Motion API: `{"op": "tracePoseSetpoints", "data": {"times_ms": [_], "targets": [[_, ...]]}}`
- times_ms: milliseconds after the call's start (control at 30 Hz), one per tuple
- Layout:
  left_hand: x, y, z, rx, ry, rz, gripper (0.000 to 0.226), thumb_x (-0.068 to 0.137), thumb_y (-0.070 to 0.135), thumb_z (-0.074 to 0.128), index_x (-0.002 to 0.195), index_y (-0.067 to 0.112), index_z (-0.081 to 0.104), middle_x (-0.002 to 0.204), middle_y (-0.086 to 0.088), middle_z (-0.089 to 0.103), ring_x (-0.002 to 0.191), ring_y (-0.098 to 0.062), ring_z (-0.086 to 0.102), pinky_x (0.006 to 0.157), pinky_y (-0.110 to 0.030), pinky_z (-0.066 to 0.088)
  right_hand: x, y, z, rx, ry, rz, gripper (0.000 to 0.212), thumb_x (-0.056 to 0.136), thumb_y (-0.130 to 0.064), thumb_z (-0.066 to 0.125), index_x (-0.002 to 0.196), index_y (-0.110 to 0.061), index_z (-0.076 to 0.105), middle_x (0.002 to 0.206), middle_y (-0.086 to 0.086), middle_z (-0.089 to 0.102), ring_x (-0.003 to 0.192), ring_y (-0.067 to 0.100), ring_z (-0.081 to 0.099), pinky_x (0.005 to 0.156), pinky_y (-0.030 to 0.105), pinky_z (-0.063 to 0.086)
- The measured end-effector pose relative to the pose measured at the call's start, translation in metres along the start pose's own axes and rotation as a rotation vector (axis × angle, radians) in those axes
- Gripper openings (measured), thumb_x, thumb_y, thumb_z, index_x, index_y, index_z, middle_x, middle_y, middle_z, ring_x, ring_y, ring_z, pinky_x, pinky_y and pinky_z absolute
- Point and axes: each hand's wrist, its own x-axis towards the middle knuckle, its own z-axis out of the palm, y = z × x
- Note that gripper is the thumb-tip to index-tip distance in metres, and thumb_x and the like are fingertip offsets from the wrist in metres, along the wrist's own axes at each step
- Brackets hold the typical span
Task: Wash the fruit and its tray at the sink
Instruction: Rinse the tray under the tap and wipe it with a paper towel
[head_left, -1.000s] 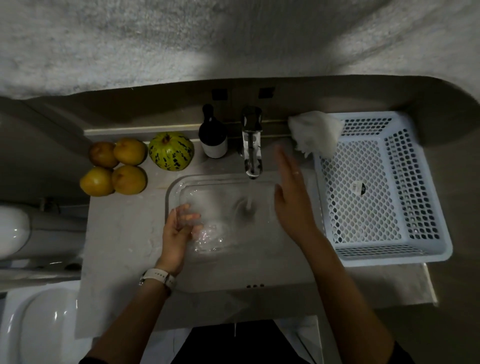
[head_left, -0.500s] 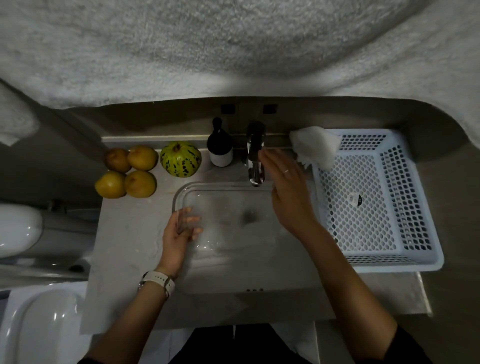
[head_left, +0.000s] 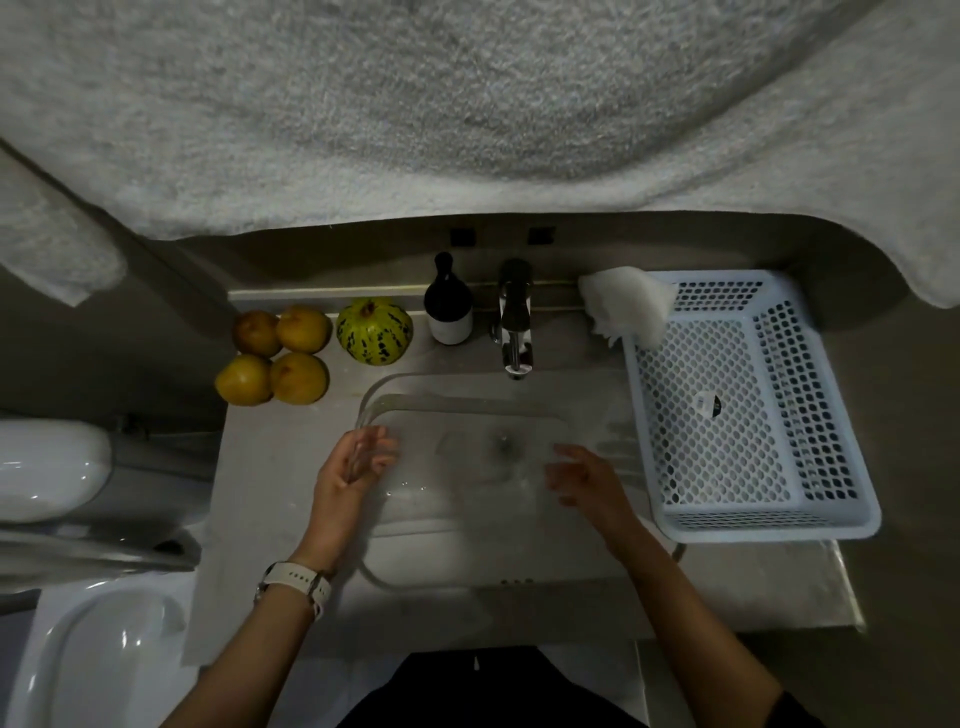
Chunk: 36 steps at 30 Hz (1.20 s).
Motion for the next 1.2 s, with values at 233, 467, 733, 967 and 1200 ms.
{"op": "tracePoseSetpoints", "data": {"times_ms": [233, 467, 733, 967, 1200], "targets": [[-0.003, 0.016, 0.001, 0.040, -0.084, 0.124, 0.040, 0.094, 0.005, 0.055, 0.124, 0.031, 0.057, 0.119, 0.003, 0.069, 0.111, -0.014, 0.065, 0.092, -0.018, 0.049, -0.001, -0.008, -0.002, 0.000, 0.075, -0.161, 0.018, 0.089, 0.003, 0.058, 0.104, 0.004, 0.070, 0.094, 0.024, 0.071, 0.089, 0.036, 0.069, 0.081, 0.035, 0.056], [-0.001, 0.025, -0.010, 0.338, -0.135, 0.252, 0.035, 0.092, 0.051, 0.054, 0.127, 0.048, 0.053, 0.125, 0.023, 0.060, 0.117, 0.002, 0.055, 0.100, -0.016, 0.043, -0.023, -0.012, -0.006, -0.165, 0.243, -0.502, 0.010, 0.089, -0.004, 0.064, 0.085, -0.006, 0.074, 0.074, -0.005, 0.070, 0.066, 0.000, 0.060, 0.064, 0.015, 0.046], [-0.009, 0.021, -0.024, 0.734, -0.096, 0.341, 0.053, 0.093, 0.044, 0.041, 0.144, 0.032, 0.043, 0.133, 0.003, 0.059, 0.113, -0.013, 0.059, 0.094, -0.034, 0.050, -0.050, -0.006, 0.000, -0.078, 0.334, -0.636, 0.017, 0.094, -0.026, 0.056, 0.100, -0.021, 0.071, 0.084, -0.020, 0.065, 0.075, -0.005, 0.060, 0.071, 0.013, 0.047], [-0.009, 0.025, -0.025, 0.904, -0.055, 0.548, 0.056, 0.093, 0.039, 0.042, 0.144, 0.017, 0.045, 0.094, -0.004, 0.071, 0.077, -0.017, 0.063, 0.067, -0.022, 0.044, -0.056, 0.008, -0.002, -0.216, 0.366, -0.730, 0.035, 0.099, -0.027, 0.050, 0.130, -0.041, 0.056, 0.075, 0.004, 0.069, 0.055, 0.009, 0.059, 0.054, 0.032, 0.052], [-0.006, 0.023, -0.021, 0.954, -0.041, 0.554, 0.062, 0.088, 0.029, 0.043, 0.148, 0.013, 0.037, 0.075, 0.004, 0.057, 0.065, -0.009, 0.044, 0.065, -0.025, 0.033, -0.053, 0.010, -0.006, -0.346, 0.333, -0.787, 0.043, 0.096, -0.048, 0.041, 0.139, -0.045, 0.044, 0.090, -0.014, 0.067, 0.075, -0.021, 0.049, 0.071, 0.000, 0.039]]}}
